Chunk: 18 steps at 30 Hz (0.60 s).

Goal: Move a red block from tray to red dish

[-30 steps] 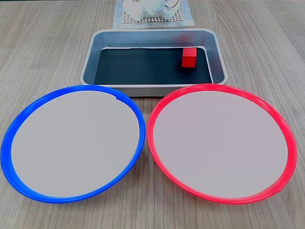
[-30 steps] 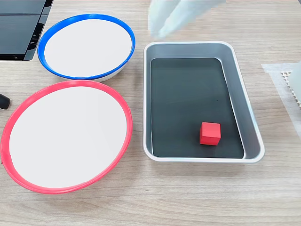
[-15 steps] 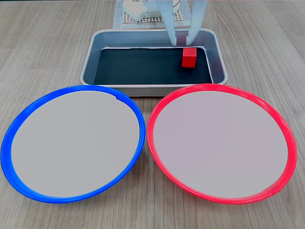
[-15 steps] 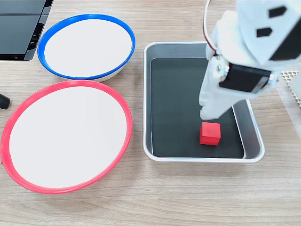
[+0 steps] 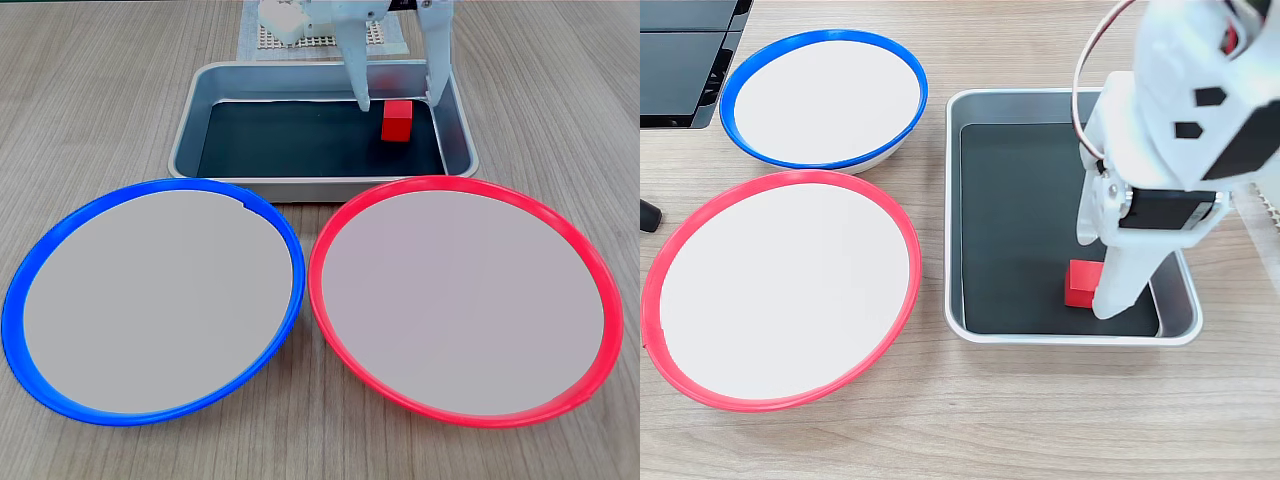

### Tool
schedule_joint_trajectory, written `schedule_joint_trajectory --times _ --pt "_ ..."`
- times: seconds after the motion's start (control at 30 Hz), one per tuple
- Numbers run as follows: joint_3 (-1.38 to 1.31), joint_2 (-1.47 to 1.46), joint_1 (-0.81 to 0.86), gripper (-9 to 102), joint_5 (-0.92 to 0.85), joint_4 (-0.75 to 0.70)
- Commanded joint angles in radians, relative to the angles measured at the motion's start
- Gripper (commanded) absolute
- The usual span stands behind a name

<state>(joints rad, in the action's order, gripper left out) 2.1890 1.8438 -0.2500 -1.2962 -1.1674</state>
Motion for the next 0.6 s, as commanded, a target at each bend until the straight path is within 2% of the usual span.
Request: schedule_joint_trajectory --times 0.0,0.27,0.57 --pt "0.000 -0.025 0.008 24 0.000 0.026" --pt "0.002 -0.110 0.021 15 -0.011 0.095" --pt "-0.041 -0.094 0.021 0 -0.002 0.063"
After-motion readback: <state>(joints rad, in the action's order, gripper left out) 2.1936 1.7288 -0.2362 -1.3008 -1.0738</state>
